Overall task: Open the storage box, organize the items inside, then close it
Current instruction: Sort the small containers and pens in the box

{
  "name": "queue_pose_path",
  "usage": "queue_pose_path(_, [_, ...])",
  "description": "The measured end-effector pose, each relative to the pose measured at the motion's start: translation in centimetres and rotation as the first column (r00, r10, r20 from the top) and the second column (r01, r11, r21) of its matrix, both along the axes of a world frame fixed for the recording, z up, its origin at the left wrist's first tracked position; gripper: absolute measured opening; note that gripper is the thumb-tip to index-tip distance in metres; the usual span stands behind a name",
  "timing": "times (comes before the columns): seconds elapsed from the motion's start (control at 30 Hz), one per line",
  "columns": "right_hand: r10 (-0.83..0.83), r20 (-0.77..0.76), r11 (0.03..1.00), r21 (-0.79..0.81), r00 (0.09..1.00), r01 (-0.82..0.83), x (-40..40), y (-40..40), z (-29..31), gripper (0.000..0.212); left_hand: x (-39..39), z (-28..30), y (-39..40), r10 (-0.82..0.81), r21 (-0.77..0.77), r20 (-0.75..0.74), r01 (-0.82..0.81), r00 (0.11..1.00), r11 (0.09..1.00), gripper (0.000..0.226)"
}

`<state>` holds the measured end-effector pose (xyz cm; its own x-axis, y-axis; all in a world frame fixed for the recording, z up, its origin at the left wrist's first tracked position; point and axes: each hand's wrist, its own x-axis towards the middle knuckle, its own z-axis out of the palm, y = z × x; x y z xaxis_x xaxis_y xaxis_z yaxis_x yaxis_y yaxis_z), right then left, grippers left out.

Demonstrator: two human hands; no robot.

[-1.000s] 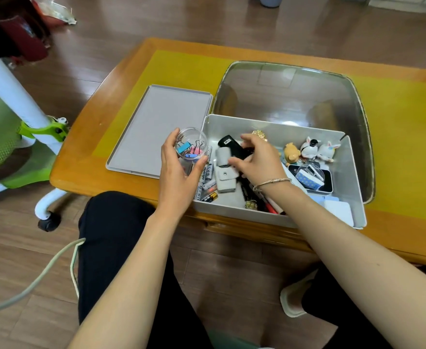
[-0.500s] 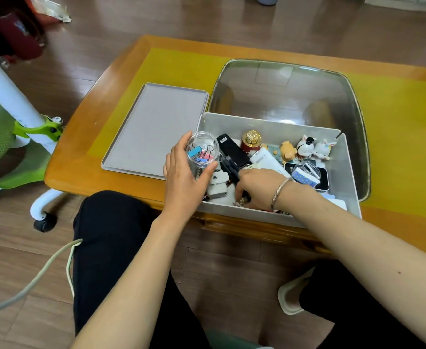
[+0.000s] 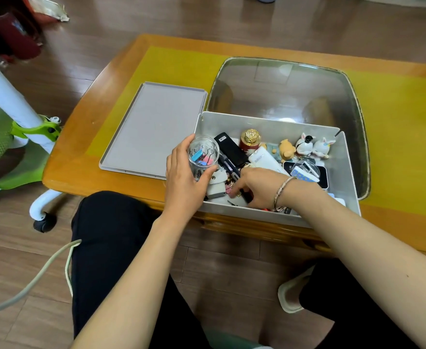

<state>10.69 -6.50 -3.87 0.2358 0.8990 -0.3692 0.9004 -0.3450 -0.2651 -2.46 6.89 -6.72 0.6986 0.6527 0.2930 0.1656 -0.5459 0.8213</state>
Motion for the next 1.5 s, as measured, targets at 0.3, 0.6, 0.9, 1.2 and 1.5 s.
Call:
queue_pose_path(0.3, [-0.112, 0.134, 0.993, 0.062, 0.985, 0.104, 0.0, -0.3, -0.7, 0.013, 0.0, -0.3, 0.1, -0.004, -0.022, -0.001, 0.004, 1.0, 1.0, 0.071])
queue_pose_path(0.6, [-0.223, 0.178, 0.956, 0.231, 0.958, 0.18, 0.4, -0.2, 0.0, 0.028, 0.0, -0.3, 0.1, -0.008, -0.033, 0.014, 0.009, 1.0, 0.999, 0.071])
queue_pose_path(0.9, [-0.173, 0.219, 0.981, 0.125, 0.96, 0.148, -1.5, 1.0, -0.4, 0.016, 0.1, -0.2, 0.1, 0.002, -0.025, -0.002, -0.002, 1.0, 1.0, 0.071])
queue_pose_path(1.2, [-0.353, -0.143, 0.901, 0.216, 0.925, 0.377, -0.6, 0.4, 0.6, 0.009, 0.0, -0.3, 0.1, -0.005, -0.024, 0.006, 0.005, 1.0, 1.0, 0.07])
queue_pose_path(1.5, [-0.281, -0.107, 0.947, 0.129, 0.954, 0.294, -1.7, 1.1, 0.7, 0.029, 0.1, -0.7, 0.2, 0.006, -0.013, 0.007, -0.006, 1.0, 1.0, 0.07])
